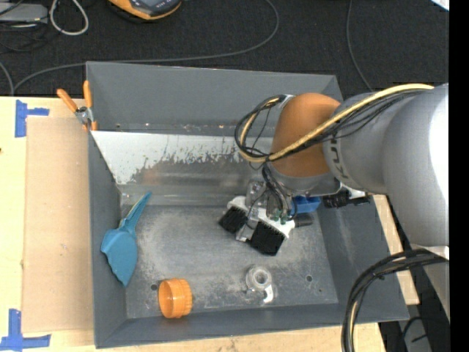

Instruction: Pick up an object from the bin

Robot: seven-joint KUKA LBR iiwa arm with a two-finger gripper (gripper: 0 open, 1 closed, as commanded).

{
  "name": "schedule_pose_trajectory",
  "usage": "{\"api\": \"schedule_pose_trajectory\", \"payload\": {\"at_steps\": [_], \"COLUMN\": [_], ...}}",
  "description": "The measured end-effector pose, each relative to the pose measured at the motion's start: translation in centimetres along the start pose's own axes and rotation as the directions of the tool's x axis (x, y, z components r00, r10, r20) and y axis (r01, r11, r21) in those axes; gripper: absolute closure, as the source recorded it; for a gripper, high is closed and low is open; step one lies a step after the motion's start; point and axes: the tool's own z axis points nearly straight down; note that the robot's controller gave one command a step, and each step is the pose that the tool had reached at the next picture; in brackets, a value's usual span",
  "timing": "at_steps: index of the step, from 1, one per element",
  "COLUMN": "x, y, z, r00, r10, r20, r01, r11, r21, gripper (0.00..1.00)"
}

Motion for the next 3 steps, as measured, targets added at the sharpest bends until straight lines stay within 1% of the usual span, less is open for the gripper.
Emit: {"api": "schedule_pose_trajectory", "payload": {"at_steps": [1, 2, 3], "x": [0.0, 0.2, 0.1], "y": [0.0, 0.0, -0.1], "z": [0.0, -1.6, -4.1], "r00": [1.0, 1.0, 1.0], "r10": [0.0, -0.001, -0.002], "r20": [0.0, -0.005, -0.002], "r01": [0.0, 0.001, 0.002], "r11": [1.0, 1.0, 1.0], "r21": [0.0, 0.001, 0.002], "gripper": [1.0, 1.0, 1.0]}}
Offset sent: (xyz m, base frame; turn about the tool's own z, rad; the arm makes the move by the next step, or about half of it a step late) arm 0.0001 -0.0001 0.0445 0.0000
